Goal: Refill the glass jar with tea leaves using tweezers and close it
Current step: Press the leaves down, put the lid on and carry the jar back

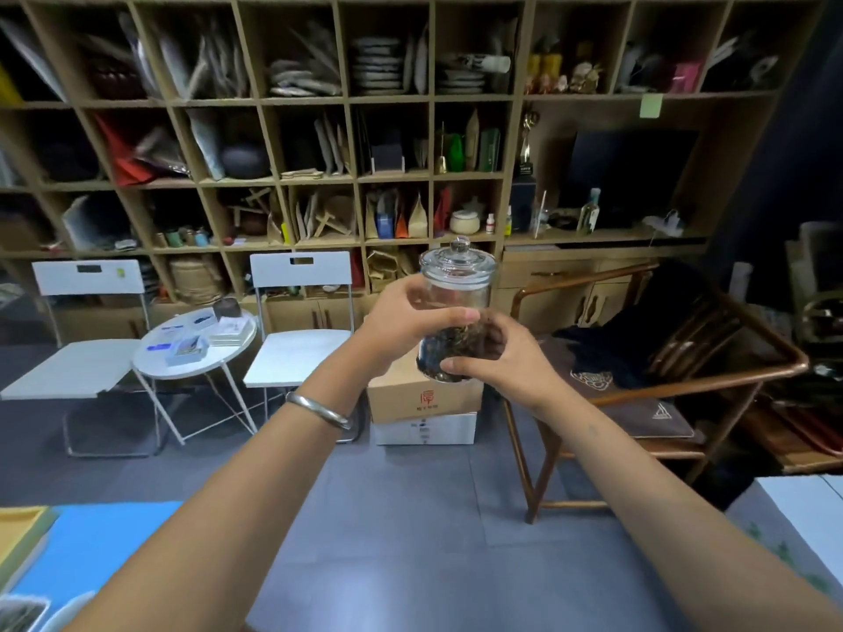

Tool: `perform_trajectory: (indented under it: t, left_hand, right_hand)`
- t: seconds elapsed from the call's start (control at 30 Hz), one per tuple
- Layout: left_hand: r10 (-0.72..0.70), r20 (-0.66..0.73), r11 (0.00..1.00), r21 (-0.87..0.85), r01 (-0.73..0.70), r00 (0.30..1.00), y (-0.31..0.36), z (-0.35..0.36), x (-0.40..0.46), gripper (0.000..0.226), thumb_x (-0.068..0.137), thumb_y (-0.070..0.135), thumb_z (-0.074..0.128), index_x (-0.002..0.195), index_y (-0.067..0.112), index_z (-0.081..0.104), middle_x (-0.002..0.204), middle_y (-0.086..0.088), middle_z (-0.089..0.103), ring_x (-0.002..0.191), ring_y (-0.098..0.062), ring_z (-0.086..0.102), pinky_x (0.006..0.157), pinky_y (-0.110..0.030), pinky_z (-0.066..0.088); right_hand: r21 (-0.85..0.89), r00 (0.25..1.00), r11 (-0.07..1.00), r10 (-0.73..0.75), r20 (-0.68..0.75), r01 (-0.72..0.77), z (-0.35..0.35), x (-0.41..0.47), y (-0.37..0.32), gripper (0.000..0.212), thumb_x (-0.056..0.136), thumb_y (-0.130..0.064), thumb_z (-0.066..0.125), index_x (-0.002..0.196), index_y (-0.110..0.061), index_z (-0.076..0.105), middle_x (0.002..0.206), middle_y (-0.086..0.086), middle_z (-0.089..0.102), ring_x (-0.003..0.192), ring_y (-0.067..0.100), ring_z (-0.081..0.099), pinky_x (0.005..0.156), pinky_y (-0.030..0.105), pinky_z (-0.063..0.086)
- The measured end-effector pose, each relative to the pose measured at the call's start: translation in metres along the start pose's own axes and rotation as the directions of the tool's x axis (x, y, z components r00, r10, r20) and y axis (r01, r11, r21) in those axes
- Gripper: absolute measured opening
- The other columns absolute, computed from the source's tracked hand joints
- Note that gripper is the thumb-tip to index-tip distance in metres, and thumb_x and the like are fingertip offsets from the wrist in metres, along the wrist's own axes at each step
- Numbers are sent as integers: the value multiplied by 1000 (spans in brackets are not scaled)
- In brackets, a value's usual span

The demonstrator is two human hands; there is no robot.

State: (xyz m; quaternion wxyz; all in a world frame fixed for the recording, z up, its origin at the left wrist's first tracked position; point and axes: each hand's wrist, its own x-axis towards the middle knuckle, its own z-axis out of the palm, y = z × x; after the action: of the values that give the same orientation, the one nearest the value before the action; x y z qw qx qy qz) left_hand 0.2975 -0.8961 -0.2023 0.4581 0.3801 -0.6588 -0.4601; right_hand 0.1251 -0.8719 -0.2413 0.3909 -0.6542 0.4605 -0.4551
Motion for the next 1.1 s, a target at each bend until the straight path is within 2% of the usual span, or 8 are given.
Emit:
perform_trajectory:
  t: [0.17,0.37,0.5,0.67,0.8,0.93,1.03,1.1]
  left_hand:
    - [5,-21,1000,8,-4,1000,-41,-34,89,31,62,29,89,83,46,75,89,15,77,86,-2,72,66,-12,53]
    - [-12,-104,998,60,18,994,-74,-76,221,34,57,41,89,86,47,73,95,16,76,90,-3,72,68,-13,54]
    - [-23,-170,997,75,37,985,-86,-108,304,38,59,32,90,91,29,68,90,19,75,86,1,71,64,-10,52]
    - [-33,-207,995,90,52,978,-109,-144,388,40,58,35,86,92,26,67,86,12,74,82,2,69,62,-11,51]
    - [-30,-193,993,104,51,981,-135,-178,455,58,54,42,87,104,19,68,103,1,74,94,-8,70,75,-23,55]
    - [-20,-180,992,116,41,984,-159,-220,527,64,50,48,88,104,20,68,106,-2,74,99,-16,70,86,-36,58]
    - [-3,-140,994,112,19,990,-164,-257,592,48,51,47,88,94,32,73,98,5,76,93,-10,72,75,-25,57]
    - [18,-125,993,115,-4,992,-158,-280,631,35,50,44,89,82,40,74,91,10,76,87,-6,72,67,-17,54]
  right_hand:
    - [7,998,999,-34,45,34,-1,102,36,59,61,-25,88,110,-36,58,111,-7,68,107,10,62,97,39,49]
    - [14,990,996,-89,105,89,-16,252,69,63,63,-23,88,118,-27,57,113,-6,68,106,9,63,98,43,50]
    - [13,986,994,-110,125,110,-21,350,82,71,58,-35,88,121,-28,56,115,-7,67,108,9,62,97,44,50]
    - [14,982,993,-118,147,117,-18,452,105,72,54,-47,88,119,-37,56,115,-14,66,110,7,61,98,43,49]
    - [28,981,995,-100,168,97,-10,523,123,61,57,-43,88,110,-45,58,108,-18,68,101,2,64,90,32,52]
    - [21,988,997,-77,134,75,-2,603,136,70,53,-44,89,115,-38,56,109,-11,68,103,4,63,88,28,51]
    - [32,991,996,-83,102,80,5,673,134,63,55,-38,89,109,-37,57,102,-18,70,96,-2,65,75,12,49]
    - [30,992,995,-96,82,94,9,716,126,64,55,-40,88,110,-38,57,103,-20,69,96,-4,64,73,9,49]
